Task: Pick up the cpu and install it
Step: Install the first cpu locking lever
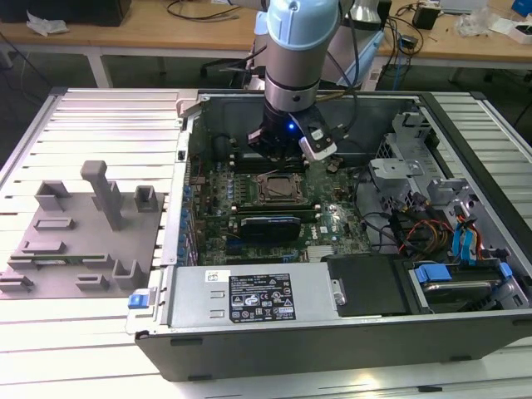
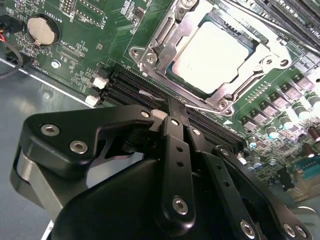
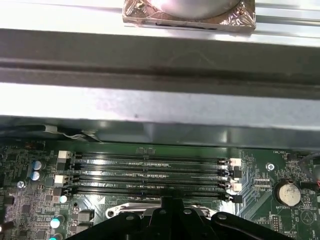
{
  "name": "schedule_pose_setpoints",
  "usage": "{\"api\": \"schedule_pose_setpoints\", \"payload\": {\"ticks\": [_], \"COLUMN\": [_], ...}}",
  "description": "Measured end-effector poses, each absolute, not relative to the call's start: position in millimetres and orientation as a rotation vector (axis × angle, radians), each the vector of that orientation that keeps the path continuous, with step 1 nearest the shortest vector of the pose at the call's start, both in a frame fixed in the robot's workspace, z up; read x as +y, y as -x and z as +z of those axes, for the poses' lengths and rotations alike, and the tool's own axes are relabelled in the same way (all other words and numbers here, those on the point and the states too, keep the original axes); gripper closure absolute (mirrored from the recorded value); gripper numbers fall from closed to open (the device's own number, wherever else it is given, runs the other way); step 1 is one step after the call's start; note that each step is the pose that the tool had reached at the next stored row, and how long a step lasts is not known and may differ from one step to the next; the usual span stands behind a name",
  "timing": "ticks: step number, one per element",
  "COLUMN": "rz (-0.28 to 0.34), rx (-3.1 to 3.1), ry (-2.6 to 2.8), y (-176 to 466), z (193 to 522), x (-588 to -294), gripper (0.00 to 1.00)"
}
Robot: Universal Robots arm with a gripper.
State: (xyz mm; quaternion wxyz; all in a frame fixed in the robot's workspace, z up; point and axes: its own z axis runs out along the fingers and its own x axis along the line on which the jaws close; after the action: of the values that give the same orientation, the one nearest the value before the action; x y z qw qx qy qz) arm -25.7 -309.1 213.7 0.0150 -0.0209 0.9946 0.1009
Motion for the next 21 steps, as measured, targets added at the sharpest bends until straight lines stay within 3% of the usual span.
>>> {"api": "schedule_pose_setpoints", "payload": {"ticks": [14,21], "rz": [0.313,0.312], "rx": [3.088,3.088], "ry": [0.067,0.067], "y": [27,28], "z": [213,231], "x": [-301,-301], "gripper": [0.89,0.89]}}
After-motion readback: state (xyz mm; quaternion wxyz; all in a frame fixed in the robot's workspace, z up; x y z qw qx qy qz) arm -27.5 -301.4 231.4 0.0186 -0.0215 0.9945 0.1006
